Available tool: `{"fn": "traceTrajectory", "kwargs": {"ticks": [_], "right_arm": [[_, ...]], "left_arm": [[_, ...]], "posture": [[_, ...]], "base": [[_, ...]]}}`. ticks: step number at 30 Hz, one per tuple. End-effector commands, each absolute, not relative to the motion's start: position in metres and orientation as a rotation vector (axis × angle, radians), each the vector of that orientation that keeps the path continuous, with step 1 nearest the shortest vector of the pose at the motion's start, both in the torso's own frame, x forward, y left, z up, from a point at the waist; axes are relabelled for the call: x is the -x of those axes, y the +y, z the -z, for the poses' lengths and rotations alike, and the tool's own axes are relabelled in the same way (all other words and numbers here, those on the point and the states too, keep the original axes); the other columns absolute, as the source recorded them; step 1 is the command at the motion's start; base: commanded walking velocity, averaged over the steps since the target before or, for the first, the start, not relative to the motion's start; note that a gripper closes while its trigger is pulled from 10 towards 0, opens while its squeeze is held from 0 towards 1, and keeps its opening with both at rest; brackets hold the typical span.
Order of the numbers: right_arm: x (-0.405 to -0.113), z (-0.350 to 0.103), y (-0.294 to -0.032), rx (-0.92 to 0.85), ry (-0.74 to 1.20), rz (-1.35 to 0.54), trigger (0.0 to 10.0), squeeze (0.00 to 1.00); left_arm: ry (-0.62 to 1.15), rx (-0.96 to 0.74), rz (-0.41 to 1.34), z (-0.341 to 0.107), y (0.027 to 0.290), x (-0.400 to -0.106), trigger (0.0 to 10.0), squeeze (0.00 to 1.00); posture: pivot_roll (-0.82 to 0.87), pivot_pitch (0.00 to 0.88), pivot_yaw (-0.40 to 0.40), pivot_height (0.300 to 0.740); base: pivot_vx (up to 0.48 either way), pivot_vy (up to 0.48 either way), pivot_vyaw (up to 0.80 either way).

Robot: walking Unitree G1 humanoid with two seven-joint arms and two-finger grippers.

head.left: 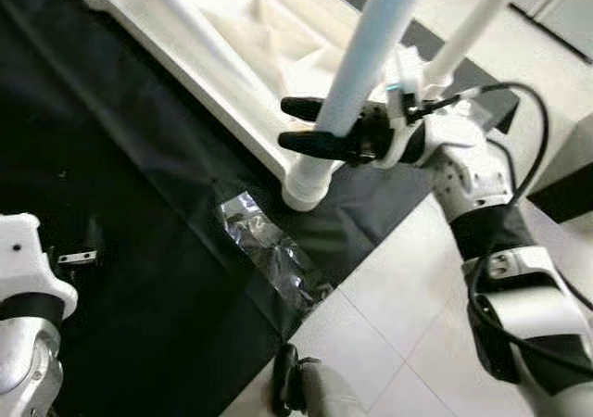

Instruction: Building children table

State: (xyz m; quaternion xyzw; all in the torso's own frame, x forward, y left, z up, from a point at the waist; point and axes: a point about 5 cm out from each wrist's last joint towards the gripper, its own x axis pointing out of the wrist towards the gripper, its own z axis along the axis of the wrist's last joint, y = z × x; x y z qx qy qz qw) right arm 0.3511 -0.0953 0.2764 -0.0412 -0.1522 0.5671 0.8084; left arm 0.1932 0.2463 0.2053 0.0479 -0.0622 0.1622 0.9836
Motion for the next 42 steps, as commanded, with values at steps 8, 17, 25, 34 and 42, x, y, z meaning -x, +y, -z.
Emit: {"fn": "traceTrajectory", "kwargs": {"ticks": [8,17,25,34,42], "right_arm": [[-0.305,-0.179,-0.055,-0.040,0.086,-0.538,10.0,0.00],[-0.321,-0.185,-0.041,-0.042,0.052,-0.518,10.0,0.00],[-0.317,-0.204,-0.040,-0.059,0.023,-0.571,10.0,1.00],[-0.327,-0.249,-0.055,0.009,-0.124,-1.007,10.0,1.00],[-0.352,-0.275,-0.083,0.183,-0.156,-1.303,10.0,0.00]], "left_arm": [[-0.108,-0.076,-0.312,-0.199,0.246,-0.197,10.0,0.00],[-0.098,-0.060,-0.304,-0.194,0.247,-0.205,10.0,0.00],[-0.099,-0.054,-0.307,-0.192,0.248,-0.208,10.0,0.00],[-0.104,-0.048,-0.311,-0.190,0.249,-0.211,10.0,0.00],[-0.116,-0.052,-0.316,-0.190,0.249,-0.212,10.0,0.00]], "posture": [[0.00,0.363,-0.163,0.740],[-0.01,0.343,-0.155,0.740],[-0.02,0.338,-0.156,0.740],[-0.03,0.333,-0.157,0.740],[-0.01,0.319,-0.163,0.740]], "base": [[0.000,0.000,0.00],[0.000,0.000,0.00],[0.000,0.000,0.00],[0.000,0.000,0.00],[0.000,0.000,0.00]]}}
